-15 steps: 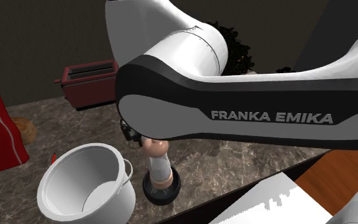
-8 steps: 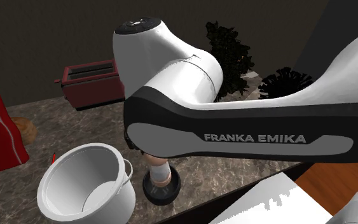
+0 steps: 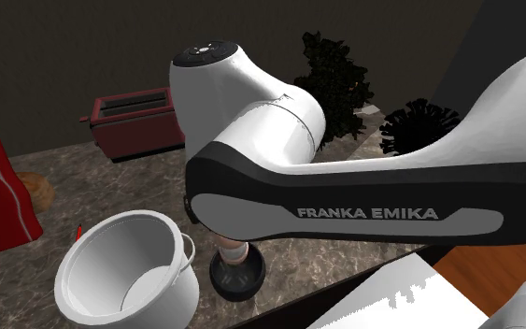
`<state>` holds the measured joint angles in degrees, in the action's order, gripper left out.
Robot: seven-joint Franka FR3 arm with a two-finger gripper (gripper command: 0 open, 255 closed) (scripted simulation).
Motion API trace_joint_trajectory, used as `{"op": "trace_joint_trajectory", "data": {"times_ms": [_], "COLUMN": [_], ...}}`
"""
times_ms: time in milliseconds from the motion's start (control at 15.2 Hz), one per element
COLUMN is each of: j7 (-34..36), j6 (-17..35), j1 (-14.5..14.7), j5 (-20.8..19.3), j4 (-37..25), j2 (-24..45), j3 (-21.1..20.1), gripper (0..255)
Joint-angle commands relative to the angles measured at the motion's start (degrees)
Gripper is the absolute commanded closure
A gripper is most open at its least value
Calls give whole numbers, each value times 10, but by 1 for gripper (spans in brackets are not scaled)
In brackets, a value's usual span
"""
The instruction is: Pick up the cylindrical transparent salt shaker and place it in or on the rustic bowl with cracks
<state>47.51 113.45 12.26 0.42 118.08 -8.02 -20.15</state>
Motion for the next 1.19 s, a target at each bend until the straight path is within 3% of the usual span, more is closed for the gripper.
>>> {"op": "trace_joint_trajectory", "data": {"times_ms": [0, 66, 396, 660, 1122], "j7": [0, 0, 0, -3, -3], "j6": [0, 0, 0, -72, -72], "j1": [0, 0, 0, 0, 0], "j5": [0, 0, 0, 4, 4], "j4": [0, 0, 0, -60, -60], "j2": [0, 0, 0, -13, -13], "j3": [0, 0, 0, 2, 2], "gripper": [255, 0, 0, 0, 0]}}
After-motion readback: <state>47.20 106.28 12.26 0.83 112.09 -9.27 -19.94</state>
